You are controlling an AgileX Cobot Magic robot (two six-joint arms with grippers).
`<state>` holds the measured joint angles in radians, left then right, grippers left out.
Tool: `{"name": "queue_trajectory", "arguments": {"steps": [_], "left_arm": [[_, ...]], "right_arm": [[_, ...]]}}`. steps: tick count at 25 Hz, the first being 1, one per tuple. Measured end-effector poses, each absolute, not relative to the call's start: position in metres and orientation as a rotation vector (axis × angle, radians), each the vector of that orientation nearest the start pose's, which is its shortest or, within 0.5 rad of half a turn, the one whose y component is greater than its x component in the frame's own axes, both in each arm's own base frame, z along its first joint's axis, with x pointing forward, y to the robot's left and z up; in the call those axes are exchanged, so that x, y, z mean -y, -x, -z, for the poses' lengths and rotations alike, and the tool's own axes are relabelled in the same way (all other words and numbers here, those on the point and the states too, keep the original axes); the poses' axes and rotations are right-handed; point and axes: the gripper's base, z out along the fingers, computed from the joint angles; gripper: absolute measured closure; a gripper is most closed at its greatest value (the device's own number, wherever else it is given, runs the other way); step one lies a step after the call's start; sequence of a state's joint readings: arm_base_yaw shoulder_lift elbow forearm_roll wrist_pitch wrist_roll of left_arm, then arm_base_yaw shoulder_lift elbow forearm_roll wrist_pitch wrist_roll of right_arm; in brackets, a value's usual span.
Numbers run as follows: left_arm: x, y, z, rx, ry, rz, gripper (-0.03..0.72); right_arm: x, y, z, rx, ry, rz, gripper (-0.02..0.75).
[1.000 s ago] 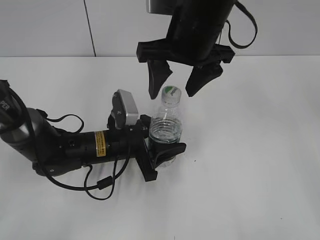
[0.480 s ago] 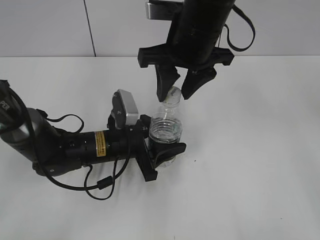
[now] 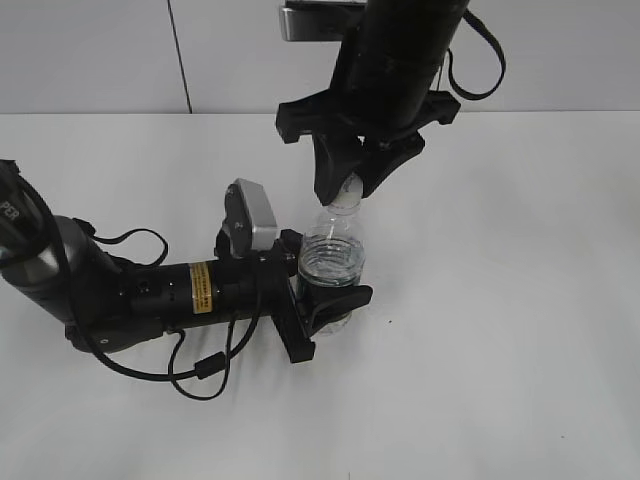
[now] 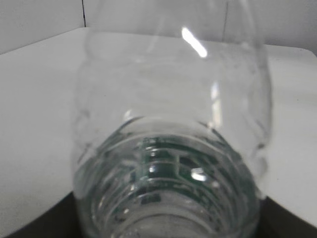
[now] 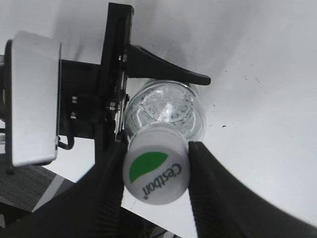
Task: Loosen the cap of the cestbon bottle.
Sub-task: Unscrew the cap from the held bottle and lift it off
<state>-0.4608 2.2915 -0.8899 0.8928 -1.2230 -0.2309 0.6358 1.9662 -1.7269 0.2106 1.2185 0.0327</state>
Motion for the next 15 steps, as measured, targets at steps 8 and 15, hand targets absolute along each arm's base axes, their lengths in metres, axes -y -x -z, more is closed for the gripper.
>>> {"name": "queue_trajectory", "arguments": {"steps": [8, 15], "left_arm": [[0.2198, -0.2928, -0.0562, -1.492, -1.102, 0.954, 0.288], [0.2198, -0.2927, -0.0562, -1.49, -1.105, 0.952, 0.288]], "right_arm": [[-0.262, -0.3212, -0.2657, -2.602, 1.385, -0.374, 0.437], [-0.2626, -0.3207, -0.2658, -2.364, 1.71, -0.345, 0.437]]}}
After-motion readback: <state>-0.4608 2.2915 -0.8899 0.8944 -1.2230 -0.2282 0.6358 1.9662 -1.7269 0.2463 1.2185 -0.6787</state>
